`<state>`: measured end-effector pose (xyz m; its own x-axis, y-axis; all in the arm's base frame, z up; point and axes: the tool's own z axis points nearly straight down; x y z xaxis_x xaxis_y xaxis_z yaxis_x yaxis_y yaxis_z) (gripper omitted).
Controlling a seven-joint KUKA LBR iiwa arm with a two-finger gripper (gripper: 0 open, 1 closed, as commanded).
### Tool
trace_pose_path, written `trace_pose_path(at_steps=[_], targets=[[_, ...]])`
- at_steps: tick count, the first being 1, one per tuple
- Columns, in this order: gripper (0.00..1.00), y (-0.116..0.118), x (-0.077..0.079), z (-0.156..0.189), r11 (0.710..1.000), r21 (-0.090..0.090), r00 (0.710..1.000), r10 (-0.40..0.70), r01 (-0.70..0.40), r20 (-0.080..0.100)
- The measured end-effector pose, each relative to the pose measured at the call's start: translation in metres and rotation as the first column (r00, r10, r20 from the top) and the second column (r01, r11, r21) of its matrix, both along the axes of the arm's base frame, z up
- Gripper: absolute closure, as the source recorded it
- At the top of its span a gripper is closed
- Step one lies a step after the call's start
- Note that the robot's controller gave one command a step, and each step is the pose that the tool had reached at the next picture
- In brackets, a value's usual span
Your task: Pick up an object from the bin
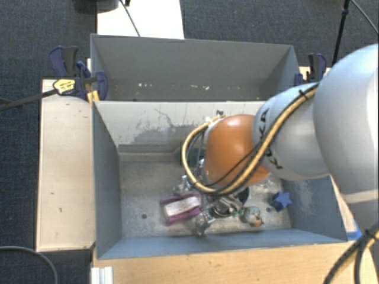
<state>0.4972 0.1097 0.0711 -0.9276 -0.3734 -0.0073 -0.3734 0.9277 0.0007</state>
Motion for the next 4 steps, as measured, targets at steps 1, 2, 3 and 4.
trace_pose_path(at_steps=[1, 2, 3, 4], targets=[[0.00, 0.001, 0.001, 0.001, 1.000, -0.001, 1.000, 0.000, 0.000, -0.001], [1.00, 0.001, 0.004, 0.003, 1.000, 0.002, 1.000, 0.000, 0.000, 0.007], [1.00, 0.002, 0.004, 0.007, 1.000, -0.002, 1.000, 0.001, -0.001, -0.003], [1.00, 0.002, 0.005, 0.020, 1.000, -0.002, 1.000, 0.000, 0.000, -0.002]])
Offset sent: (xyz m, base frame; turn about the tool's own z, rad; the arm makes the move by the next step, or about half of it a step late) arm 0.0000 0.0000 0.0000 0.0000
